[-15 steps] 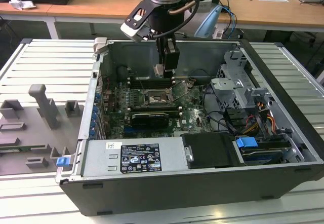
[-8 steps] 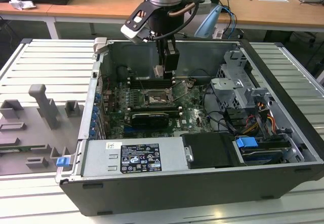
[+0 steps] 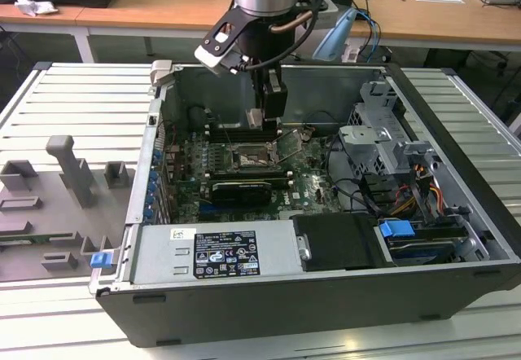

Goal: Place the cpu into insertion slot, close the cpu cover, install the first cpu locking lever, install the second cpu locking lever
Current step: 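Place the cpu into insertion slot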

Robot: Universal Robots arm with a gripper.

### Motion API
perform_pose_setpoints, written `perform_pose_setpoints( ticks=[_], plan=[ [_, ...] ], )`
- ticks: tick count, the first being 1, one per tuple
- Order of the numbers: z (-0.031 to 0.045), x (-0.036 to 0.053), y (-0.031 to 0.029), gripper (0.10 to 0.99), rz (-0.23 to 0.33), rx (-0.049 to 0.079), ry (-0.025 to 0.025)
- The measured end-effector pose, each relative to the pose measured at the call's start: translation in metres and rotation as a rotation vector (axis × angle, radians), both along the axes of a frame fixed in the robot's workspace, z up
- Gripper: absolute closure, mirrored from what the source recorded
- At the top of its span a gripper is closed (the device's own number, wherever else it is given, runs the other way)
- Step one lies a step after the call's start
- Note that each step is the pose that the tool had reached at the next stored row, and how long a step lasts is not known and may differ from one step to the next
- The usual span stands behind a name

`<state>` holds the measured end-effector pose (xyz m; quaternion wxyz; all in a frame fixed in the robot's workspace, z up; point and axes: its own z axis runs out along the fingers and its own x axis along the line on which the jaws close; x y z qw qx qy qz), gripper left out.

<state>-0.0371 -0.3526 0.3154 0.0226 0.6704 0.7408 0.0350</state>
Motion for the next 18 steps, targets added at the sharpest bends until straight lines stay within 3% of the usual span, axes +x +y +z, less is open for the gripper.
perform_pose_setpoints(
  ticks=[6, 10, 18],
  plan=[
    [-0.0082, -0.0001, 0.0017, 0.545, -0.003, 0.000, 0.0004],
    [-0.0099, -0.0002, 0.0023, 0.545, -0.039, 0.000, 0.0007],
    [-0.0128, -0.0002, 0.0023, 0.545, -0.046, 0.000, 0.0007]
  ],
)
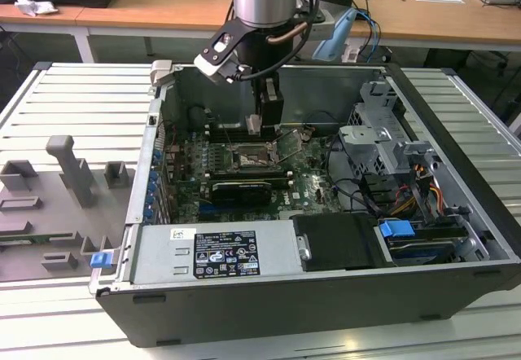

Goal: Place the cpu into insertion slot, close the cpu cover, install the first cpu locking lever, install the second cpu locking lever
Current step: 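Place the cpu into insertion slot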

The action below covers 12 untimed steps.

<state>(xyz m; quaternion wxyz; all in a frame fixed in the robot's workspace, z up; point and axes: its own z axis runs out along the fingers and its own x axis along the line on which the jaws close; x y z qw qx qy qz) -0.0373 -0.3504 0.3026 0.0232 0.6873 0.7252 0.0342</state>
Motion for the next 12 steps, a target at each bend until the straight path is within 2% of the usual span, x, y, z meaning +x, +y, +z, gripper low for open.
perform_pose_setpoints(
  ticks=[12],
  plan=[
    [-0.0073, 0.0000, 0.0000, 0.545, -0.010, 0.000, 0.0000]
  ],
)
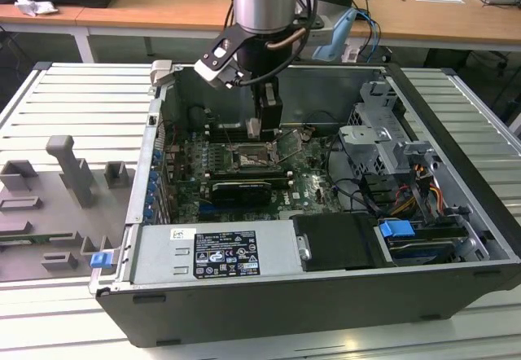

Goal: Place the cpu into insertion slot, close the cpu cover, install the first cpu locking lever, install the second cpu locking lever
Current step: 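Place the cpu into insertion slot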

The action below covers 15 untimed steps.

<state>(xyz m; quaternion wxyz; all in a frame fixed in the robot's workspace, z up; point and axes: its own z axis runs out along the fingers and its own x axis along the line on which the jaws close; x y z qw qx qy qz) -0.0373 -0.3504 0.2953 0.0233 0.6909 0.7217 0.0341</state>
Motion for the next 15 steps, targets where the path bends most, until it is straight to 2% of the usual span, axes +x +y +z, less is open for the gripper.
perform_pose_setpoints(
  ticks=[15],
  plan=[
    [-0.0150, 0.0000, 0.0001, 0.545, -0.003, 0.000, 0.0024]
  ],
)
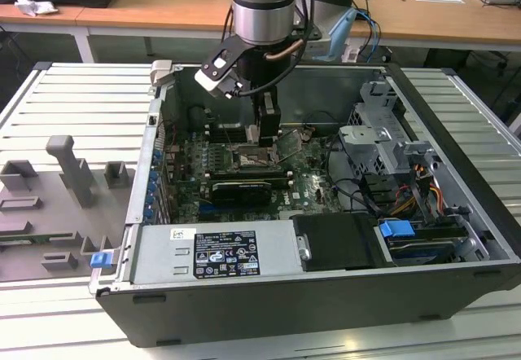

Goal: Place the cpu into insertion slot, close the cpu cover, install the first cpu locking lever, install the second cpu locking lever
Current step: 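Place the cpu into insertion slot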

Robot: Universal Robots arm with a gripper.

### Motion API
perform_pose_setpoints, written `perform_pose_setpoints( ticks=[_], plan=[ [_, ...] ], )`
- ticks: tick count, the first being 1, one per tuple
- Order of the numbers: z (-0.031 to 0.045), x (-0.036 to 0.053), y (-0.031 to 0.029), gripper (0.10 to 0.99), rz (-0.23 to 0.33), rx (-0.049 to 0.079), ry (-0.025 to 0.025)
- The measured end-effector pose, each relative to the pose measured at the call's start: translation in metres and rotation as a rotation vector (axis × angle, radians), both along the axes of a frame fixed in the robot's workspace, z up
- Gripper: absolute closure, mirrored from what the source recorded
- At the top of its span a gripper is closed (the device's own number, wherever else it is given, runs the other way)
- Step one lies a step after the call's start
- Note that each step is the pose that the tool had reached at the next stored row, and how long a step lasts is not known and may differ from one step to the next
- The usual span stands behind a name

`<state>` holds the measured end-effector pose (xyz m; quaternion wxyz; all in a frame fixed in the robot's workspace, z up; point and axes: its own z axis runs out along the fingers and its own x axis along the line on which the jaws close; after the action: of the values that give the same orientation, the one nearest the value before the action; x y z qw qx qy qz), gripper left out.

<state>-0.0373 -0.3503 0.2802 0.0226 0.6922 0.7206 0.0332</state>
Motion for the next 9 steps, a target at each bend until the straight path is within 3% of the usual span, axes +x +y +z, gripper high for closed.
perform_pose_setpoints(
  ticks=[5, 9],
  plan=[
    [-0.0040, 0.0000, 0.0000, 0.545, 0.000, 0.000, 0.0010],
    [-0.0100, 0.0000, 0.0000, 0.545, 0.000, 0.000, 0.0065]
  ],
)
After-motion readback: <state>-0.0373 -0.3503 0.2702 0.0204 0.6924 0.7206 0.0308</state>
